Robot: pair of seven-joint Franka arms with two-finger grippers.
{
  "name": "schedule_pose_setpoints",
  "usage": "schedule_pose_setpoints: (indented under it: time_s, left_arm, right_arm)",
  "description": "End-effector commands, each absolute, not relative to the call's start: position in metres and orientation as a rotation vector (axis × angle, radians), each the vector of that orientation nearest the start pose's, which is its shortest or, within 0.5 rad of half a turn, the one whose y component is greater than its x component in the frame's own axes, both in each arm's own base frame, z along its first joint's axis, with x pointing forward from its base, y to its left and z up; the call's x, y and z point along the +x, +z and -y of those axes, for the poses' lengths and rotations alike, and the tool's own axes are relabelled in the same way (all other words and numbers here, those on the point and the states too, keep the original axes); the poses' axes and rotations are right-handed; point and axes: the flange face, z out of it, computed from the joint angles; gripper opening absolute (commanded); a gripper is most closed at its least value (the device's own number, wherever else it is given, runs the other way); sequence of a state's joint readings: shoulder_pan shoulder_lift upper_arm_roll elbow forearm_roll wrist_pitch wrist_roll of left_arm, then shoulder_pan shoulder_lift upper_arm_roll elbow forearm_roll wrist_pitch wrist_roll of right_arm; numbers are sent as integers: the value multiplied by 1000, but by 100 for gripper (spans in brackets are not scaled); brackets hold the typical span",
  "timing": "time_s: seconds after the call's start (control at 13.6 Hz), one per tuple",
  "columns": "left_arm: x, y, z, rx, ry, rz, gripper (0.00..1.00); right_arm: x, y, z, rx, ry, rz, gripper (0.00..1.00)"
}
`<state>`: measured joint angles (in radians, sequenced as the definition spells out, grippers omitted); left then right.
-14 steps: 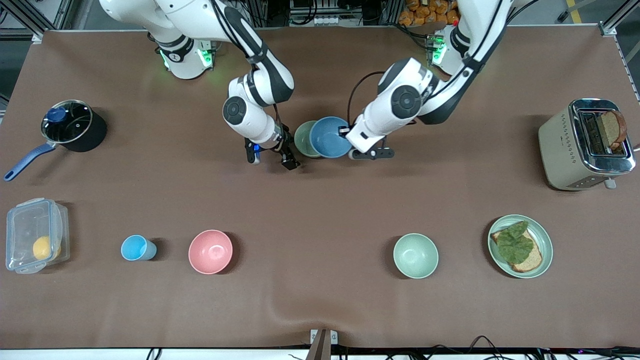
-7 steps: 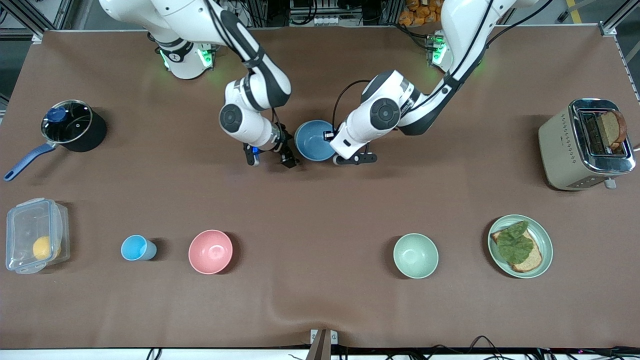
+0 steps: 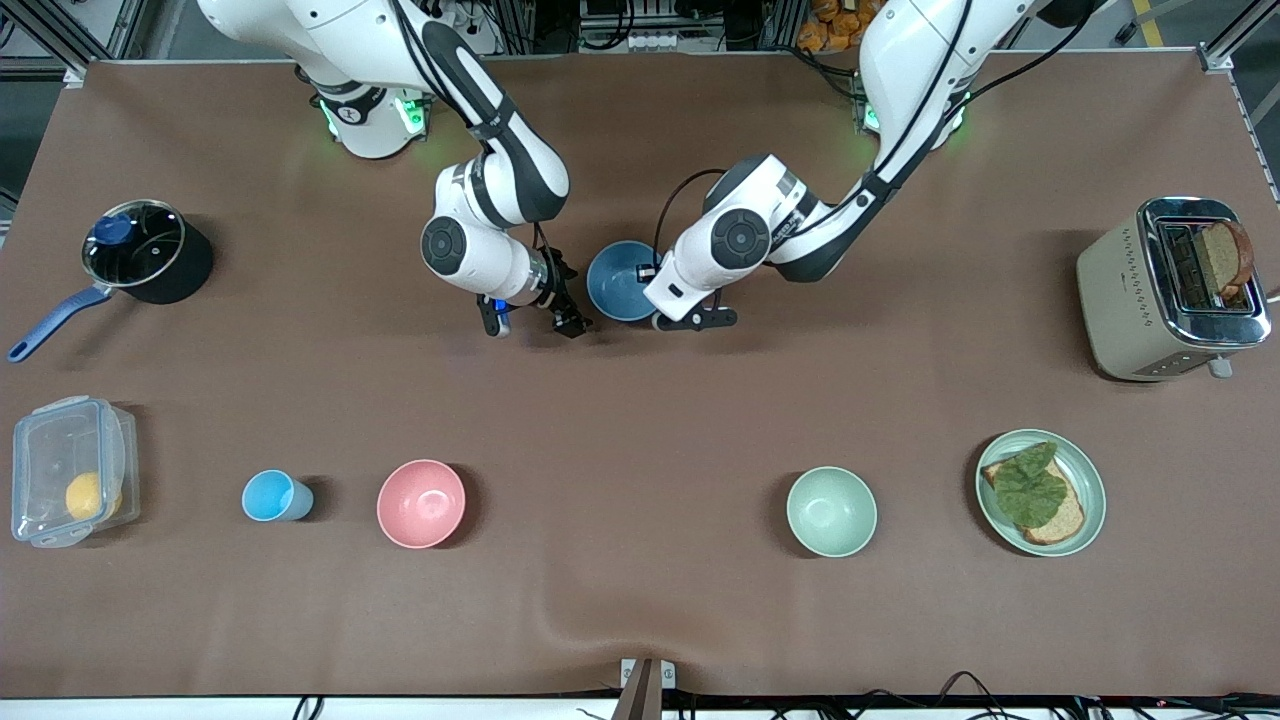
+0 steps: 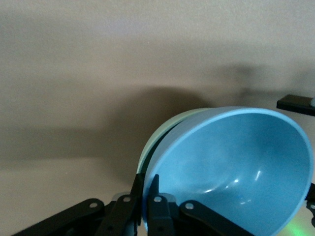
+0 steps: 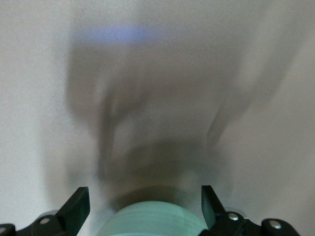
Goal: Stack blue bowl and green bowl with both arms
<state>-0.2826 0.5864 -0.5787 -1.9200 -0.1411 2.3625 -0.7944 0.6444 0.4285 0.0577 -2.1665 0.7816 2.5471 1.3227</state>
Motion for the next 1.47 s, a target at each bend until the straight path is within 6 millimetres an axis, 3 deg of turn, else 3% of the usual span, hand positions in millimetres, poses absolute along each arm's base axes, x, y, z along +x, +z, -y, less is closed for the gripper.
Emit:
schedule_pose_setpoints:
  time_s: [0.0,0.07,0.15,0.22,0.51,0.66,0.73,0.81,1.1,1.25,1.39]
  left_arm:
    - [416,228,468,-3299,556,224,0]
    - [417,229,467,-3292,560,262,26]
    - [418,230,467,-3291,555,274,86]
    - [417,236,469,-3294,541,268,100]
    - [425,264,469,-3287,529,257,100]
    - [452,297,468,-3283,541,270,100]
    - [468,315,461,-3277,547,286,100]
    - [489,328,446,-3263,501,296,100]
    - [533,381,392,-3222,253,319,100]
    - [557,423,352,-3197,171,392,100]
    - [582,462,314,-3169,111,450,100]
  right_arm:
    - [428,196,-351,-2292,605,-1730,100]
    - [428,196,-351,-2294,605,-1730,100]
    - [428,197,-351,-2294,606,-1729,100]
    - [428,197,-351,-2294,606,-1729,100]
    - [429,200,-351,-2294,607,-1722,100]
    - [428,211,-350,-2318,637,-1690,100]
    - [435,220,-340,-2333,651,-1666,100]
    - [445,227,-325,-2351,655,-1655,100]
    - [468,236,-284,-2466,609,-1628,100]
    - [478,235,-260,-2499,619,-1573,100]
    - [490,244,-221,-2518,667,-1481,100]
